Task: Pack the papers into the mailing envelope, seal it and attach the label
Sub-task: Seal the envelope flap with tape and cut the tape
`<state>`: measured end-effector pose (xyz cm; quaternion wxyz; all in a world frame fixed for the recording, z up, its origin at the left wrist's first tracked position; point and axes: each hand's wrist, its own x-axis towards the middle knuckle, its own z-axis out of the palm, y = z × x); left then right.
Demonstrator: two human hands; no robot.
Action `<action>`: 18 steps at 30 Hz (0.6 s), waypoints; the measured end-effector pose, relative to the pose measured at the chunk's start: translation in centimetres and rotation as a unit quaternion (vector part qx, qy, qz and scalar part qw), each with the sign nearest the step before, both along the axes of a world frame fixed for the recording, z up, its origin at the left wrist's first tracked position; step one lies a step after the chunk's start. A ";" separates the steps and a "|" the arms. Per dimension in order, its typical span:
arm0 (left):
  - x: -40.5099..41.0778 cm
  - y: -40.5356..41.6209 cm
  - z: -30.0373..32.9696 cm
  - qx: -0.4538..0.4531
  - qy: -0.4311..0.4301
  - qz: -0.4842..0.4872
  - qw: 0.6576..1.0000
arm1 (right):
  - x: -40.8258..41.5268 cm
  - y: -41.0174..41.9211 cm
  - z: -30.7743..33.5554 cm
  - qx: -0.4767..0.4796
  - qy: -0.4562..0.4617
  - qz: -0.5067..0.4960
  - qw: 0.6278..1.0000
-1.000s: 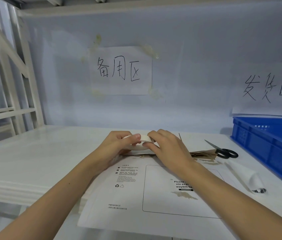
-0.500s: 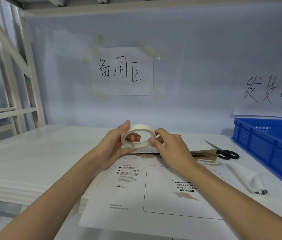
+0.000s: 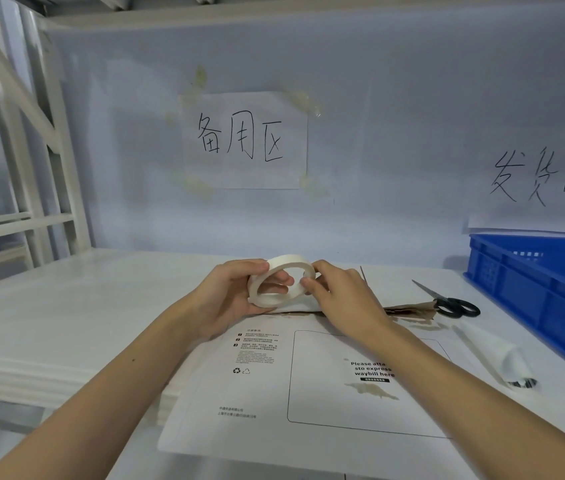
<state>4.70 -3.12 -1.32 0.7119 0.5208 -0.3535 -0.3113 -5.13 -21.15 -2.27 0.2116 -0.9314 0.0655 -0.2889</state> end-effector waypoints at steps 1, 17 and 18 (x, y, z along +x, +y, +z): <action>0.0 0.0 0.0 -0.002 0.007 -0.005 1.000 | 0.0 0.0 0.0 0.004 0.000 -0.001 1.000; -0.3 -0.3 -0.1 0.016 -0.155 0.151 0.976 | -1.0 0.8 0.6 -0.080 -0.101 -0.025 0.991; -0.3 -0.2 -0.1 0.023 -0.163 0.146 0.975 | -1.0 0.9 0.5 -0.105 -0.115 -0.024 0.987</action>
